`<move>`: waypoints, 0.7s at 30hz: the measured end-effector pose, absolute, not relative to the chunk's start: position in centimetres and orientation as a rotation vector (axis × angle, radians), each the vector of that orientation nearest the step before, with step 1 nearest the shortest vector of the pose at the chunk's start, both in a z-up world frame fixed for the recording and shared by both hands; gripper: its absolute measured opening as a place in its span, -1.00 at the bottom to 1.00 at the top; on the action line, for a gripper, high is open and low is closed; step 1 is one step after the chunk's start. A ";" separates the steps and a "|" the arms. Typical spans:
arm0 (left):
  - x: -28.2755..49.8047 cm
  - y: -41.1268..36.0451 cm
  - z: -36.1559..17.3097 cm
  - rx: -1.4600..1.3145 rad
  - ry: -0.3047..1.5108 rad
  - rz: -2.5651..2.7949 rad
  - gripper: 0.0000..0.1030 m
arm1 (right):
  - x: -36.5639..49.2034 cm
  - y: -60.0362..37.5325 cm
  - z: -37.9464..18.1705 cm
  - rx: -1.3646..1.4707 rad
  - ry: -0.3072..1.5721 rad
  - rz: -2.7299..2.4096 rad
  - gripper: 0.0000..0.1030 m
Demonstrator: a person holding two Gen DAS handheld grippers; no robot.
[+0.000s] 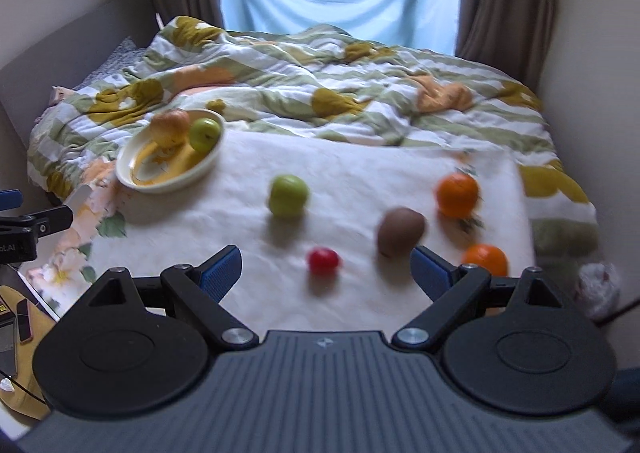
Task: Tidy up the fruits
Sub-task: 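Move both grippers back over the fruits on the table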
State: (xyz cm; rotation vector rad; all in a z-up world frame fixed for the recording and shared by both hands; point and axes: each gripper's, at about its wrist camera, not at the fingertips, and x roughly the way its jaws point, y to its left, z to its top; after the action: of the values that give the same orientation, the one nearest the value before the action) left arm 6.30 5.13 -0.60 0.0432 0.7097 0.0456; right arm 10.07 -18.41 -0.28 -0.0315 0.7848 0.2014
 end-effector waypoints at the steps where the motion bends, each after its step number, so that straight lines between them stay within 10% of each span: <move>1: 6.2 4.1 -0.8 0.047 0.716 0.031 0.98 | 9.7 -19.5 -0.6 -0.026 0.789 0.189 1.00; 21: 5.6 -11.5 -8.3 0.153 0.833 -0.277 0.97 | 5.9 -29.9 -7.8 -0.157 0.855 0.164 0.92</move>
State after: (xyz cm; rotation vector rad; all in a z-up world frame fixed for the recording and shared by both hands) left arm 5.59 -11.52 -8.34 0.1534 0.8327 -0.2775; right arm 5.93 -29.89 -7.80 -0.1570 0.8550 0.1636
